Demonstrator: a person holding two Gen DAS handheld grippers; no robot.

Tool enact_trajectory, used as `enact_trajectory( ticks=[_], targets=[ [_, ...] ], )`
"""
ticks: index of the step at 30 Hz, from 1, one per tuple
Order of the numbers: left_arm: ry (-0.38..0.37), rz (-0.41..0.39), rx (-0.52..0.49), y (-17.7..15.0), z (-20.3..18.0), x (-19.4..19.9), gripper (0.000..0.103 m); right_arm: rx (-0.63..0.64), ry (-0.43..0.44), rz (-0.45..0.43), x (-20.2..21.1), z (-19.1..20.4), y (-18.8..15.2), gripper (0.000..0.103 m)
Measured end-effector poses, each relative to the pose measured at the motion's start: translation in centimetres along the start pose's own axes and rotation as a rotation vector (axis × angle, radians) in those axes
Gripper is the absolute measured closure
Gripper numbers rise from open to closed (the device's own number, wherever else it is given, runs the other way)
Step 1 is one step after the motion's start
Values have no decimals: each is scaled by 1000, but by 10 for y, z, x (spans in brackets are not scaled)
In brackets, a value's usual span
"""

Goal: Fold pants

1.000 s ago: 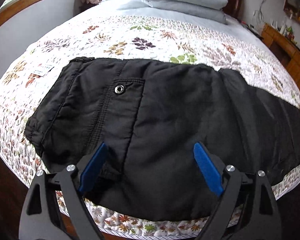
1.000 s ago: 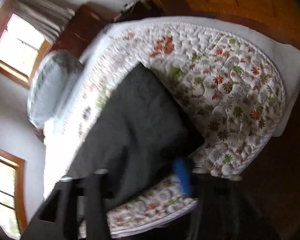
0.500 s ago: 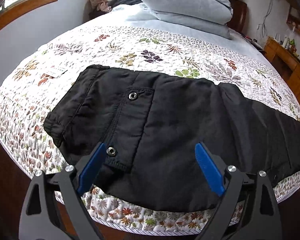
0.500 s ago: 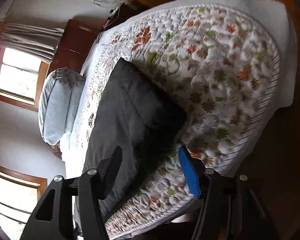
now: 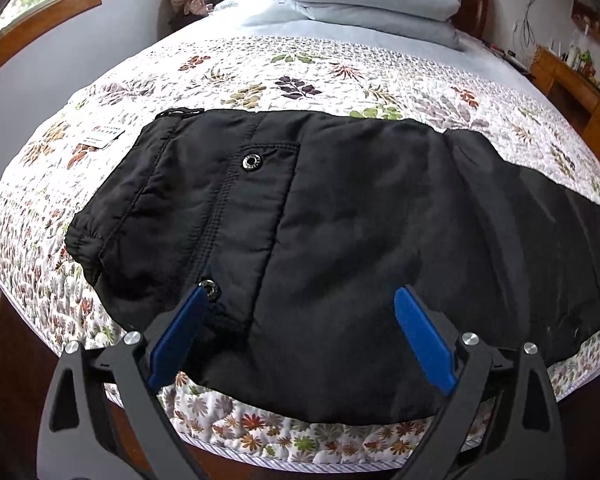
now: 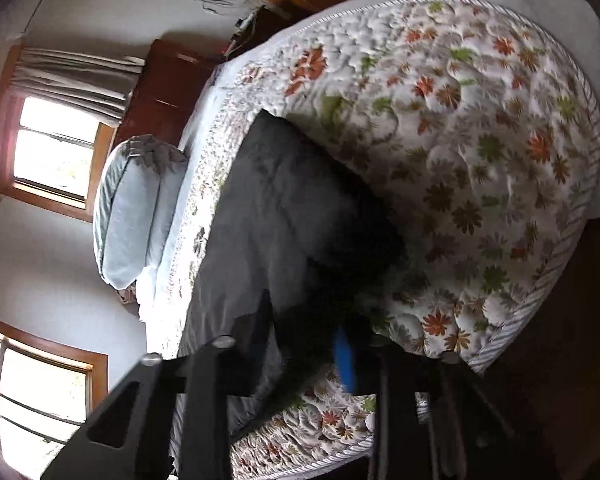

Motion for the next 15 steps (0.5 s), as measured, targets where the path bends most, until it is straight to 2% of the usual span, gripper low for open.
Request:
enact_trajectory(
  ticks=[5,12,15],
  targets=[
    [2,5,-3,-2,0,-2,7,62,-19,-10,0,15,1,89],
    [5,9,-4,-2,-1,-4,6,127,-15,-39,7,42,2,92],
    [2,7,3,-3,-1,-5,6,211,-5,-66,14,75,-1,92]
  ],
)
Point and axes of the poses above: each gripper's, at about its wrist camera, not at the fingertips, and x roughly against the way its jaws point, z to its left, y to its top, the point moved 2 cm from there along -x, roughly the way its jaws point, and after that the axes turned 7 degrees about -z, right-handed, at the moved point
